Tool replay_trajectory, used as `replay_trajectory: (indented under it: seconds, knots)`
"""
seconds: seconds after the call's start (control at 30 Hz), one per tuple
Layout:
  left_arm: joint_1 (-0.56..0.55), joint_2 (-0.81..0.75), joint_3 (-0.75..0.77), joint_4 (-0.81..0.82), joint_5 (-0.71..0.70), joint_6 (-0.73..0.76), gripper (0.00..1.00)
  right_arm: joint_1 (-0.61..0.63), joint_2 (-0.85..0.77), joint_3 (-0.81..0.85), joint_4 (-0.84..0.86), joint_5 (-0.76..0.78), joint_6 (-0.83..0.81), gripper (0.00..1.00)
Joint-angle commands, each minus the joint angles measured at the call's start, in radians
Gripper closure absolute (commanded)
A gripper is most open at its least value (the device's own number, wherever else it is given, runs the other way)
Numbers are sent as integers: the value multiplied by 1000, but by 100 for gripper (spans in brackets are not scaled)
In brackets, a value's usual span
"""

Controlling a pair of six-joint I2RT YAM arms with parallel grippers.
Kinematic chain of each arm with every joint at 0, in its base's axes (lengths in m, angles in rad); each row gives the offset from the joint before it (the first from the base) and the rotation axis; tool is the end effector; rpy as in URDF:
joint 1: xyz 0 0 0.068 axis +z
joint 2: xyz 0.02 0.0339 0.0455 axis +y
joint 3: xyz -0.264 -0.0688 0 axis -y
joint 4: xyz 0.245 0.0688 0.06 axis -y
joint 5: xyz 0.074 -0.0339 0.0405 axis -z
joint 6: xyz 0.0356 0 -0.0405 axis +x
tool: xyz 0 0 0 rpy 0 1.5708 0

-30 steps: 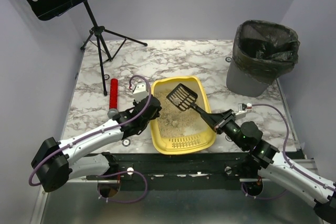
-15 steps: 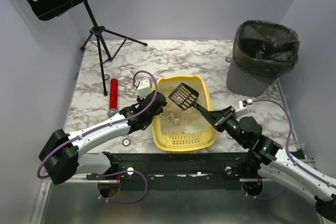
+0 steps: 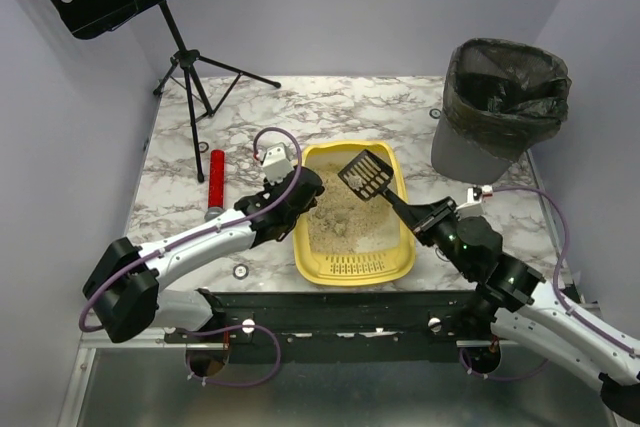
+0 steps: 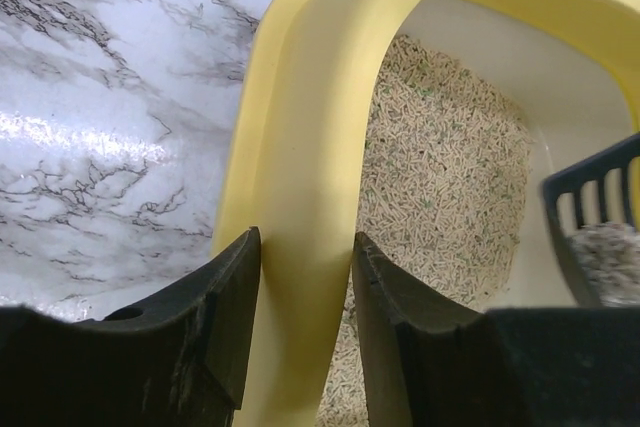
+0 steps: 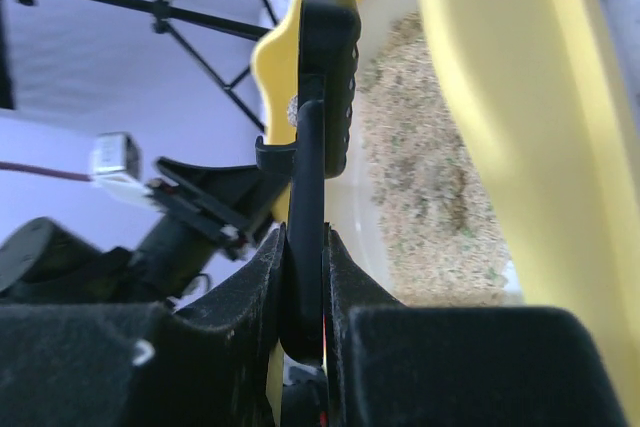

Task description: Clean the litter box

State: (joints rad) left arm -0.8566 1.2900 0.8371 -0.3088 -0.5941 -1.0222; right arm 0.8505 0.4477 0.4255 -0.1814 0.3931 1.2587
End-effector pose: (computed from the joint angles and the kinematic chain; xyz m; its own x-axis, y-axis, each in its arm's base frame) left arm 0.1908 -0.1897 0.2425 -0.5436 -0.4523 -0.7070 -0.1976 0.8876 -0.4160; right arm 0.0980 0.0909 0.2607 -0.4662 0.8015 -0.3744 -0.0103 0.4183 0.9083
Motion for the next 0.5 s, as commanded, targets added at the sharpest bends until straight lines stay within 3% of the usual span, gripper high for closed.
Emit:
replay_trajectory:
  seconds: [0.0, 0.07, 0.17, 0.2, 0.23, 0.47]
  knots:
    - [5, -12, 46, 28, -27, -53, 47, 2, 39, 54, -35, 81, -8, 99]
    - [5, -30, 46, 30, -24, -44, 41, 1, 69, 71, -35, 87, -13, 99]
    - [5, -55, 57, 37, -6, -1, 17, -2, 109, 110, -33, 78, -16, 99]
    - [5, -63, 68, 37, 7, 13, 5, -7, 118, 125, -32, 76, -24, 99]
    - [5, -69, 69, 37, 16, 22, 1, -19, 127, 160, -32, 72, -59, 99]
    - [5, -155, 37, 28, 28, 53, 1, -181, 203, 320, 2, -61, -122, 99]
